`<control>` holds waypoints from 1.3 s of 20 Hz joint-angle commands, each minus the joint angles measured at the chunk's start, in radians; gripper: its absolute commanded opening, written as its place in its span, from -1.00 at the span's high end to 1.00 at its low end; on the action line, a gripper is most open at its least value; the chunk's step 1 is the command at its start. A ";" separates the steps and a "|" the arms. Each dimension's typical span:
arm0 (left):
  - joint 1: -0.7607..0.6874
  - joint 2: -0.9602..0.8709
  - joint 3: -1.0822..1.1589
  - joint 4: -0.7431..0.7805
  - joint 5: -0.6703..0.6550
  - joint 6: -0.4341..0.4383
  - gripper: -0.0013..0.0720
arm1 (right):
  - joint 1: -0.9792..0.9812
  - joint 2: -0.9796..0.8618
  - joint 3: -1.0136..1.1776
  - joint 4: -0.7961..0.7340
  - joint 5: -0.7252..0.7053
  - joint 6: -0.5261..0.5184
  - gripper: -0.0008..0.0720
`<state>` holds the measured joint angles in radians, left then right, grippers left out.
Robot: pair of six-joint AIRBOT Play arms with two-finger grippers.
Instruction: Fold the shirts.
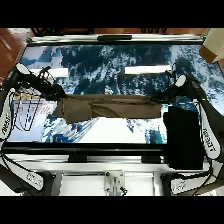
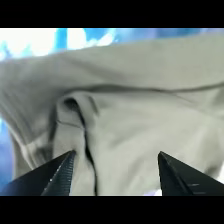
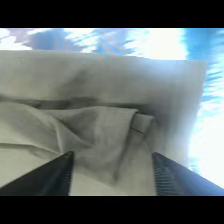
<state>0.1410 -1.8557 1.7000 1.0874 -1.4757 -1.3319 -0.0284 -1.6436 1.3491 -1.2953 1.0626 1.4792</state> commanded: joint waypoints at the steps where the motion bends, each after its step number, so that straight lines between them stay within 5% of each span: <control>1: 0.003 0.011 0.012 0.000 -0.071 0.000 -0.69 | -0.047 0.003 0.017 0.004 0.045 -0.011 -0.82; 12: -0.007 0.039 0.013 -0.110 -0.071 0.000 -0.69 | -0.063 -0.171 0.017 0.253 0.248 -0.034 -0.81; 14: -0.017 0.039 0.013 -0.132 -0.069 -0.017 -0.69 | -0.044 -0.179 0.017 0.254 0.277 -0.050 -0.27; 16: -0.038 0.039 0.013 -0.140 -0.070 -0.027 -0.69 | -0.023 -0.170 0.024 0.263 0.278 -0.052 0.69; 18: -0.072 0.038 0.013 -0.140 -0.070 -0.065 -0.63 | -0.018 -0.143 0.047 0.282 0.283 -0.052 0.77; 19: -0.095 0.038 0.013 -0.144 -0.070 -0.082 -0.47 | -0.018 -0.112 0.064 0.293 0.296 -0.052 0.77; 21: -0.164 0.038 0.009 -0.201 -0.065 -0.082 0.66 | -0.018 -0.031 0.106 0.304 0.337 -0.047 0.77; 23: -0.262 0.038 -0.024 -0.315 0.031 -0.083 0.85 | -0.015 0.066 0.144 0.303 0.395 -0.013 0.77; 26: -0.429 0.036 -0.068 -0.446 0.191 -0.083 0.85 | -0.015 0.232 0.154 0.294 0.483 0.032 0.77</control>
<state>-0.1547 -1.8187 1.6642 0.7727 -1.4258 -1.4090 -0.0456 -1.5429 1.4811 -1.0046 1.4570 1.4685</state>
